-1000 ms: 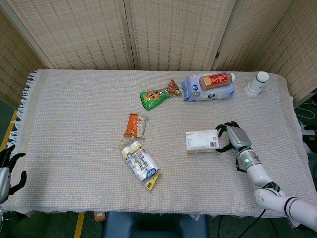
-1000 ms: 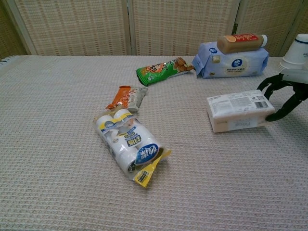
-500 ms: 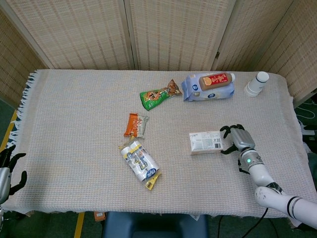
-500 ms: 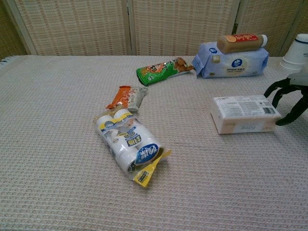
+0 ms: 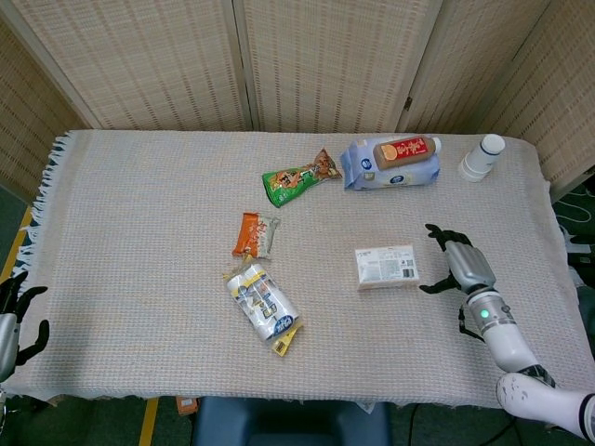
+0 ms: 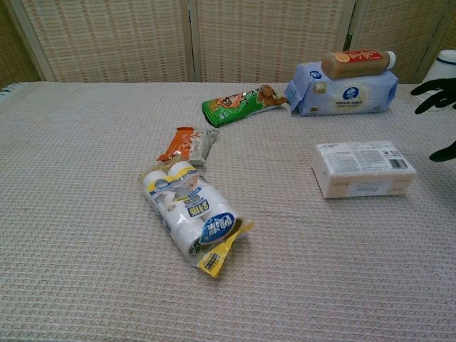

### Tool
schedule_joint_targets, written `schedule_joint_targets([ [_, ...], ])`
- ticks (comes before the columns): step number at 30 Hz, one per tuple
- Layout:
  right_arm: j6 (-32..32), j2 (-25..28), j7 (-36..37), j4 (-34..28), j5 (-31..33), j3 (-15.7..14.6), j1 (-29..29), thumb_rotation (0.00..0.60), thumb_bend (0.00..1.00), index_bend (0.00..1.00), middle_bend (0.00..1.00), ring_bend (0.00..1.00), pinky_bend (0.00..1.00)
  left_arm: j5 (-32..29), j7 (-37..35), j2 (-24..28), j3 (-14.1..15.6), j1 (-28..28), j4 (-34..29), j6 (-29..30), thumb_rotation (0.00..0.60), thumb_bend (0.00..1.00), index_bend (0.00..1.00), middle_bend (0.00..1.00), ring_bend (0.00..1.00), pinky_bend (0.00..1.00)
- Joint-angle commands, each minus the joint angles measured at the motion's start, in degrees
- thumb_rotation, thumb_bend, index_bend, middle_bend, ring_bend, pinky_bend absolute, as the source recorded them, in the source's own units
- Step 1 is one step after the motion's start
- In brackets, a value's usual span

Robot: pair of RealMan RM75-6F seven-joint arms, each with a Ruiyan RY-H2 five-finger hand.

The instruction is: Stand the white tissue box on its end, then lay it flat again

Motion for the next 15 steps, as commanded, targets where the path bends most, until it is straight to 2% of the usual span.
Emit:
schedule_joint_targets([
  [1,27.44,3.15,2.00,-9.32,-18.07,-1.21,-13.53,0.600,0.05,0.00,0.12,0.12,0.00,0.02,0.06,-0.03,0.04,0.00,-0.05,-0.02,0.600,0.48,0.24,0.00,0.00,0.12],
  [3,31.32,2.15,-0.86,-7.85,-22.76,-3.63,-15.71,0.600,0.05,0.00,0.12,0.12,0.00,0.05,0.08,-0.02,0.07,0.02,-0.09,0.00,0.600,0.49,0.24,0.00,0.00,0.12],
  [5,35.43,0.03,-3.72,-3.32,-27.99,-5.88,-17.87,0.600,0.05,0.00,0.12,0.12,0.00,0.09,0.01,-0.02,0.01,0.05,-0.11,0.16,0.600,0.48,0.24,0.00,0.00,0.12],
  [8,40.12,-4.19,-4.87,6.26,-33.02,-6.97,-19.99,0.600,0.05,0.01,0.12,0.12,0.00,0.09,-0.07,0.00,0.00,0.10,-0.10,0.25,0.600,0.48,0.24,0.00,0.00,0.12],
  [12,39.23,-6.64,-1.09,15.01,-33.83,-8.42,-22.04,0.600,0.05,0.04,0.12,0.12,0.00,-0.14,0.00,-0.02,-0.05,0.03,-0.09,0.04,0.600,0.48,0.24,0.00,0.00,0.12],
  [15,38.09,-7.42,0.93,18.03,-32.88,-8.48,-23.10,0.600,0.05,0.05,0.12,0.11,0.00,-0.24,0.23,-0.11,-0.02,-0.02,-0.03,-0.10,0.600,0.48,0.24,0.00,0.00,0.12],
])
